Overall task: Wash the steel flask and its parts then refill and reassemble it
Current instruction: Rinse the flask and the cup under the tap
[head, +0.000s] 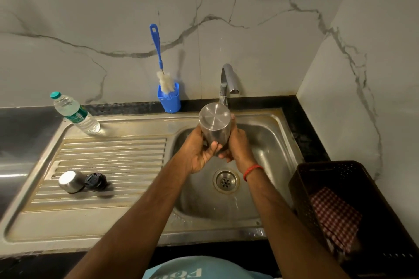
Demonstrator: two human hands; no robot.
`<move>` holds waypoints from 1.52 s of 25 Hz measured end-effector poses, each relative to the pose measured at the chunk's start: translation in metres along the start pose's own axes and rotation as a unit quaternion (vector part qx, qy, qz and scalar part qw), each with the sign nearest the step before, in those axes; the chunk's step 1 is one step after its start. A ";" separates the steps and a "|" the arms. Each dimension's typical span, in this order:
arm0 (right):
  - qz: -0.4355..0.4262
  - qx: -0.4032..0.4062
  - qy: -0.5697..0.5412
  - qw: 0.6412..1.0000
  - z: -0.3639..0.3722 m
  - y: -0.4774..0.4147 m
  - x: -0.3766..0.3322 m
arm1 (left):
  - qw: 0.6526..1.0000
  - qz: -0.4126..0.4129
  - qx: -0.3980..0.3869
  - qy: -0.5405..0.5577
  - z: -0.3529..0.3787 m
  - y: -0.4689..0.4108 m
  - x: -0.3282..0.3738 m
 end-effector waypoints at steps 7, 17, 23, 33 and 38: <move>0.039 -0.037 0.009 0.999 0.006 0.004 -0.002 | 0.999 0.023 0.020 -0.020 -0.002 0.017 -0.002; 0.058 -0.048 -0.044 0.996 0.013 0.011 -0.009 | 0.988 0.119 0.014 -0.096 -0.006 0.039 0.002; 0.111 -0.084 -0.004 0.990 0.031 0.015 -0.015 | 0.985 0.087 0.062 -0.132 -0.018 0.048 0.003; 0.071 -0.185 0.094 0.976 0.071 0.023 -0.017 | 0.922 0.125 0.161 -0.329 -0.066 0.083 0.011; 0.053 -0.235 0.115 0.964 0.115 0.034 -0.030 | 0.917 0.148 0.195 -0.314 -0.104 0.114 0.023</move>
Point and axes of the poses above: each hand's wrist, its own y-axis away from the middle knuckle, its own z-axis out of the palm, x = y × z, the point moved 2 cm from there along -y, towards the middle knuckle, and after that the axes turned 6 degrees about -x, right-handed, at the moved point
